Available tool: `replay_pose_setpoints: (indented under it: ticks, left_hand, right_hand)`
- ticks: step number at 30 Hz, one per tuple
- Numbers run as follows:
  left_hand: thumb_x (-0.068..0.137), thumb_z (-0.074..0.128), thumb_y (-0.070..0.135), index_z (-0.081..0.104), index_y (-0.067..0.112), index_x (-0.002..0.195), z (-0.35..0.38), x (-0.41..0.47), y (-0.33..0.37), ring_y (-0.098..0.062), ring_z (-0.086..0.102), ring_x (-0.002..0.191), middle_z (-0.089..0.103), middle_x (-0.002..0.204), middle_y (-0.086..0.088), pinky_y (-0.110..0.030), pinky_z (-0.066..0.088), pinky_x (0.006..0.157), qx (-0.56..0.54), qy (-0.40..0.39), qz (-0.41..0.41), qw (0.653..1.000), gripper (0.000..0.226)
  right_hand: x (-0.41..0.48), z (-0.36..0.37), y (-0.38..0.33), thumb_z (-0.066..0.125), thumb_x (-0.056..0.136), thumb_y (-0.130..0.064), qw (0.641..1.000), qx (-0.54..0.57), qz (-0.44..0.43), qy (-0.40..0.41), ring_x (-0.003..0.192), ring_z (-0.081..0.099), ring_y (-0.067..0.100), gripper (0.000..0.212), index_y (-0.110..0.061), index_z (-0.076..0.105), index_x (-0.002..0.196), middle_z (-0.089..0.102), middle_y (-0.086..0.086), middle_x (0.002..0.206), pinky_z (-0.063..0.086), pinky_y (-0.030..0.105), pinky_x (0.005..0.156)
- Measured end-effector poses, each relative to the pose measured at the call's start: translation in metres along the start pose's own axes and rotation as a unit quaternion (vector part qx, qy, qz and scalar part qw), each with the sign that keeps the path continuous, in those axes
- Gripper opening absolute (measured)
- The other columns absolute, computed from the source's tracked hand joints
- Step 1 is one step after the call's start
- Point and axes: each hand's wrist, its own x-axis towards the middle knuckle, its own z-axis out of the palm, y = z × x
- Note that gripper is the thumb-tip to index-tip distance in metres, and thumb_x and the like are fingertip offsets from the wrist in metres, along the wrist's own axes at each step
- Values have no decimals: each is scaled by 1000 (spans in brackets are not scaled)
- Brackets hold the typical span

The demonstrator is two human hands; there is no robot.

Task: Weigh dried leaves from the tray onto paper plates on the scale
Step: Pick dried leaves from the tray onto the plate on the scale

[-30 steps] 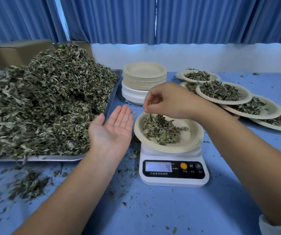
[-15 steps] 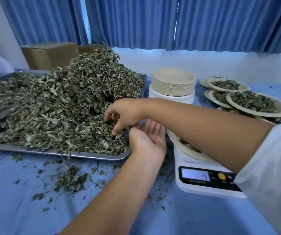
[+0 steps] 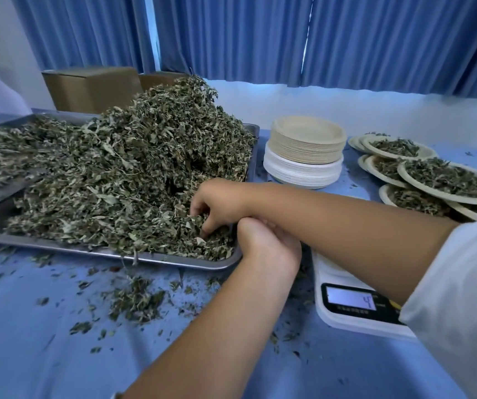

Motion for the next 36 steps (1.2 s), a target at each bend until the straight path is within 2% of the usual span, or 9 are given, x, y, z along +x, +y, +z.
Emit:
replay_pose_setpoints:
  ticks: [3, 8, 13, 16, 20, 26, 29, 32, 36]
  left_hand:
    - [97, 32, 12, 59, 11, 73, 3, 1, 1, -13, 59, 68, 64, 67, -2, -26, 46, 73, 38, 38, 18, 998, 36]
    - [103, 35, 30, 57, -3, 98, 2, -1, 3, -27, 52, 123, 61, 116, -16, -38, 38, 105, 80, 37, -7, 996, 40]
    - [103, 31, 33, 56, -7, 112, 4, -4, 6, -31, 52, 122, 58, 124, -22, -40, 38, 104, 73, 26, -10, 997, 48]
    - [103, 30, 34, 55, -7, 114, 5, -6, 6, -32, 55, 118, 60, 120, -22, -40, 40, 102, 63, 7, -11, 998, 49]
    - [102, 30, 34, 53, -7, 121, 6, -7, 7, -32, 55, 118, 59, 122, -22, -41, 40, 103, 56, -3, -3, 998, 50]
    - [103, 29, 32, 50, -8, 126, 9, -9, 7, -33, 51, 124, 55, 129, -24, -42, 39, 104, 80, -5, 9, 997, 50]
    - [103, 30, 31, 52, -8, 123, 10, -11, 4, -34, 52, 122, 57, 126, -24, -42, 40, 102, 86, -13, 9, 996, 50]
    - [102, 31, 31, 54, -10, 118, 10, -15, 2, -35, 54, 120, 59, 123, -25, -43, 40, 105, 94, -24, 3, 995, 49]
    - [102, 31, 31, 54, -10, 117, 9, -18, 0, -34, 54, 120, 59, 123, -24, -42, 40, 106, 113, -25, 7, 993, 49]
  right_hand:
    - [-6, -9, 4, 79, 78, -25, 999, 16, 8, 33, 70, 48, 7, 35, -14, 71, 109, 59, -8, 82, 33, 20, 55]
    - [-17, -28, 16, 79, 77, -26, 993, 54, 34, 96, 60, 47, 8, 27, -15, 73, 100, 55, -10, 66, 34, 16, 54]
    - [-38, -45, 24, 79, 78, -18, 968, 195, 59, 144, 63, 64, 13, 17, -9, 75, 92, 69, -1, 69, 46, 14, 56]
    - [-55, -52, 27, 78, 78, -12, 938, 289, 72, 177, 53, 60, -1, 19, -2, 73, 94, 64, -6, 62, 46, 11, 51]
    - [-86, -60, 35, 78, 77, -7, 901, 373, 87, 206, 57, 63, 1, 22, 4, 70, 95, 65, 6, 74, 49, 11, 56]
    - [-154, -69, 66, 80, 75, -17, 930, 277, 132, 203, 57, 62, 0, 13, -10, 74, 84, 70, -5, 65, 46, 8, 56]
    - [-183, -64, 80, 82, 72, -26, 938, 233, 159, 203, 54, 58, 2, 30, -2, 69, 85, 64, 7, 63, 44, 8, 55]
    - [-199, -56, 88, 81, 68, -37, 942, 207, 188, 185, 62, 61, 6, 46, -1, 67, 93, 68, 14, 79, 46, 21, 63]
    - [-208, -53, 93, 81, 72, -35, 945, 179, 207, 179, 55, 60, -2, 29, -13, 73, 89, 70, -1, 71, 41, 10, 51]
